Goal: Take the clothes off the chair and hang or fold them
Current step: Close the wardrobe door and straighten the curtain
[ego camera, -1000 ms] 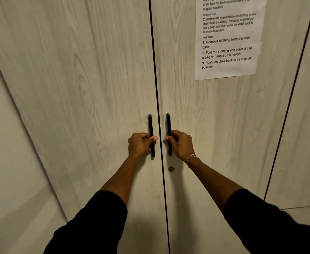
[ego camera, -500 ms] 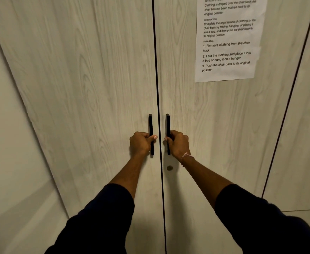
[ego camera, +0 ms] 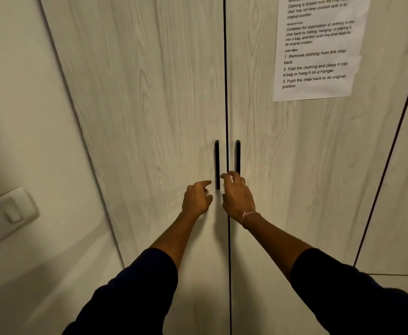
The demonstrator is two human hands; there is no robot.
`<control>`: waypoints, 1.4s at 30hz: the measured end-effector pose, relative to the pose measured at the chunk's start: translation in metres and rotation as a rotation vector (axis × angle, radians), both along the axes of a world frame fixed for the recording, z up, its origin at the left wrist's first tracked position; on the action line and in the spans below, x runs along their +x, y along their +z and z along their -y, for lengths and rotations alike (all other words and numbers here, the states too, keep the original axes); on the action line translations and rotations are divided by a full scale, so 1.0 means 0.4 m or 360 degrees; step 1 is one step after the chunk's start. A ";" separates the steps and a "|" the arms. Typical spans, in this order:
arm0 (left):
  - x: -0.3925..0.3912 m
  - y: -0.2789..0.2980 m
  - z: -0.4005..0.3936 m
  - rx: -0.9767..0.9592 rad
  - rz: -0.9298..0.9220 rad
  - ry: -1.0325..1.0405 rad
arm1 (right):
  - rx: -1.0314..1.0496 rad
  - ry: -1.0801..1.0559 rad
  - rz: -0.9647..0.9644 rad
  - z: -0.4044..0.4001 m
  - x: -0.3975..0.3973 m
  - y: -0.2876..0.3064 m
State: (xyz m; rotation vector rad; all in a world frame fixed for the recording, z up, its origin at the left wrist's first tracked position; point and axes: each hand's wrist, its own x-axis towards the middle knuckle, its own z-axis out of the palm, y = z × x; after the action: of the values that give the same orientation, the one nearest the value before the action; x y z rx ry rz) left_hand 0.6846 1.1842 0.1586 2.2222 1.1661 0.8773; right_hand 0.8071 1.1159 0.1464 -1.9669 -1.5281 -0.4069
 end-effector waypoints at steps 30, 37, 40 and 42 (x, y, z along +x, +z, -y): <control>-0.619 -0.223 0.440 -0.0187 -0.0574 0.0934 | -0.0902 0.1601 0.0223 0.127 -0.525 -0.186; -0.750 -0.221 0.700 -0.0297 -0.0663 0.1263 | -0.1190 0.2181 0.0487 0.278 -0.732 -0.168; -0.834 -0.213 0.829 -0.0375 -0.0643 0.1453 | -0.1190 0.2408 0.0531 0.363 -0.840 -0.154; -0.892 -0.213 0.924 -0.0406 -0.0645 0.1615 | -0.1143 0.2555 0.0604 0.434 -0.908 -0.143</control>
State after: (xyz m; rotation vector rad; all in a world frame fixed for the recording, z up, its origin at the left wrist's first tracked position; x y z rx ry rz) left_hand 0.3279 0.8146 0.0735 1.5544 2.5233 0.5398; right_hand 0.4440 0.9423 0.0891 -0.4119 -3.1274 0.5594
